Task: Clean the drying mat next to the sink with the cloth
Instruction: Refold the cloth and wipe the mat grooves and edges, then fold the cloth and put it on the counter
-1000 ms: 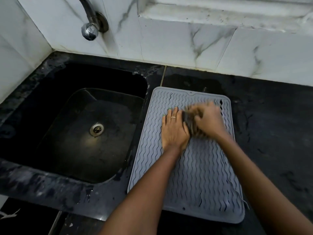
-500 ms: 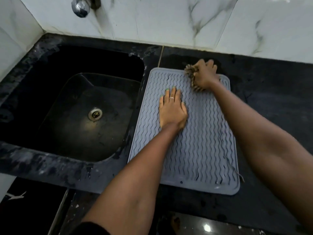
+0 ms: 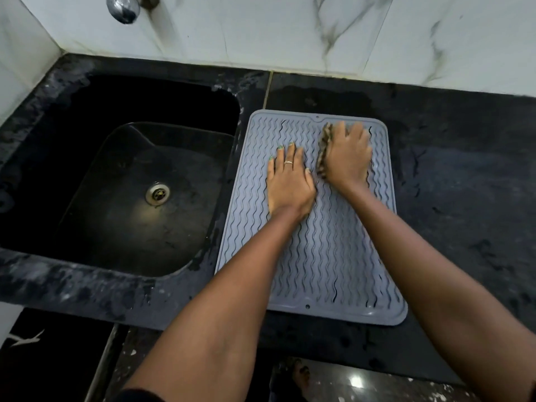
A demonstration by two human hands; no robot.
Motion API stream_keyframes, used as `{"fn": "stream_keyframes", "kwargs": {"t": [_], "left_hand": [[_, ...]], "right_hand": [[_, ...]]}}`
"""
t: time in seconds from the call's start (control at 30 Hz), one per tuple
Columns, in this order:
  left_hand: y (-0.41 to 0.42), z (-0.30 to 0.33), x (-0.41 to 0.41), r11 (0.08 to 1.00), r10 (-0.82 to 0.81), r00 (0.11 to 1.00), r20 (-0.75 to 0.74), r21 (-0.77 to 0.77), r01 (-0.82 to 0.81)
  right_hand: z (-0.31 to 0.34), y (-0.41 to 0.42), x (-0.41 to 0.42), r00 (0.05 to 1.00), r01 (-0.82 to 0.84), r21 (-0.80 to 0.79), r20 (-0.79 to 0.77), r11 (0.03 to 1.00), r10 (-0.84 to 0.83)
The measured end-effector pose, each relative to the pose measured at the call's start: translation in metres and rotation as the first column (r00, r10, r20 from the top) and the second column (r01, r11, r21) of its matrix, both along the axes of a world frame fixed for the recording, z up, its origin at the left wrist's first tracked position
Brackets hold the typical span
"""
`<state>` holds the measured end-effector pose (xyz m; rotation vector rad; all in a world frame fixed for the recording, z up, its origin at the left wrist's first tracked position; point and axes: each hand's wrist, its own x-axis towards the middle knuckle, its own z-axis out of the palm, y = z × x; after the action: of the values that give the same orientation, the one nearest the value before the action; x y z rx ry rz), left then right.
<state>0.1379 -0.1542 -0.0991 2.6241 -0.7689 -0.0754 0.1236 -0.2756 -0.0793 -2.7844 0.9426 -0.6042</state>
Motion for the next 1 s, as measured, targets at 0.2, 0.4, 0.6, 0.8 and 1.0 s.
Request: {"fn": "stream_keyframes", "kwargs": {"t": [0.2,0.4,0.6,0.8,1.0], "left_hand": [[0.001,-0.002,0.0,1.0,-0.01,1.0,0.003,-0.017,0.01],[0.0,-0.001,0.003,0.999,-0.029,1.0,-0.007,0.035,0.03],[0.0,0.004,0.004,0.989,-0.076,0.996,-0.047,0.127,0.082],[0.016,0.026,0.003,0.937,-0.215,0.951,-0.221,0.227,0.265],[0.031,0.065,-0.015,0.973,-0.23,0.638,-0.735,-0.159,0.167]], "right_hand": [[0.006,-0.038,0.05,0.999,0.029,0.042,-0.038,0.999,-0.027],[0.018,-0.051,0.064,0.982,0.013,0.094,-0.19,0.996,0.005],[0.038,-0.027,0.016,0.998,-0.057,0.259,-0.01,0.964,0.062],[0.041,0.008,-0.059,0.943,-0.258,0.51,-0.052,0.821,0.329],[0.091,0.032,-0.093,0.967,-0.24,0.868,0.173,0.435,0.188]]}}
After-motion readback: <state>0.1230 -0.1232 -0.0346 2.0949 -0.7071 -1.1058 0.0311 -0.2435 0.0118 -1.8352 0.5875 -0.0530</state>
